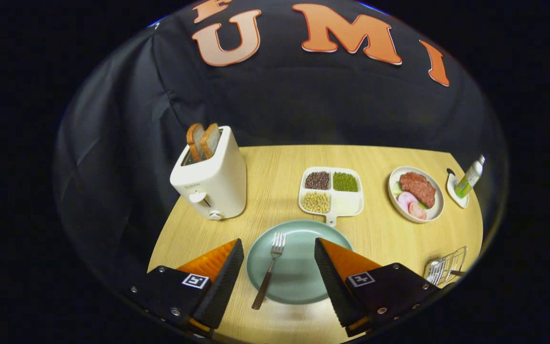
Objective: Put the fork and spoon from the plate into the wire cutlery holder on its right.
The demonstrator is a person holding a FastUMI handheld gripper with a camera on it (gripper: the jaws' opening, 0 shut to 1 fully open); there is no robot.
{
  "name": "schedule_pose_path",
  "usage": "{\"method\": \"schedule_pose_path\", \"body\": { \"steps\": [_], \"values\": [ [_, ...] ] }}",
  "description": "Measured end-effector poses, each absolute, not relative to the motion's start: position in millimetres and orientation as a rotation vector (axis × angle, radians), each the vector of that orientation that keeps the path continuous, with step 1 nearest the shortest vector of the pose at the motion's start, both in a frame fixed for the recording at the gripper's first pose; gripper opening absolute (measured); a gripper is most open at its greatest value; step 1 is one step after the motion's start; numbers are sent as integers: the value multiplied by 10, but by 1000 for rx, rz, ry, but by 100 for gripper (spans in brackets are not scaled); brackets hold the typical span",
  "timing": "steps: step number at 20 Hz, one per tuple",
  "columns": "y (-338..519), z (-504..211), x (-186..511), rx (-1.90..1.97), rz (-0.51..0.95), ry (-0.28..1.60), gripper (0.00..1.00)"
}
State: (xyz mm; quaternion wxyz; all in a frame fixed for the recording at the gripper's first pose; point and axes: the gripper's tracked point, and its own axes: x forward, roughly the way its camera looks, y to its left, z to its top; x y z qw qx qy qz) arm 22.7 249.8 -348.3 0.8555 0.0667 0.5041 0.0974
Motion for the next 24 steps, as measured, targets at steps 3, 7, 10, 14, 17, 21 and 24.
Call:
{"method": "schedule_pose_path", "body": {
  "steps": [3, 7, 10, 14, 17, 21, 24],
  "values": [
    [2610, -3761, 115, 110, 226, 1196, 90],
    [2693, -4155, -54, 108, 254, 1354, 89],
    [2838, -4346, -253, 126, 261, 1471, 85],
    [2846, -4589, -318, 138, 215, 1579, 69],
    [2863, -4705, -304, 128, 193, 1613, 48],
    [2868, -4774, -284, 72, 168, 1643, 22],
    [2850, -4782, -264, 50, 184, 1636, 10]
  ]
}}
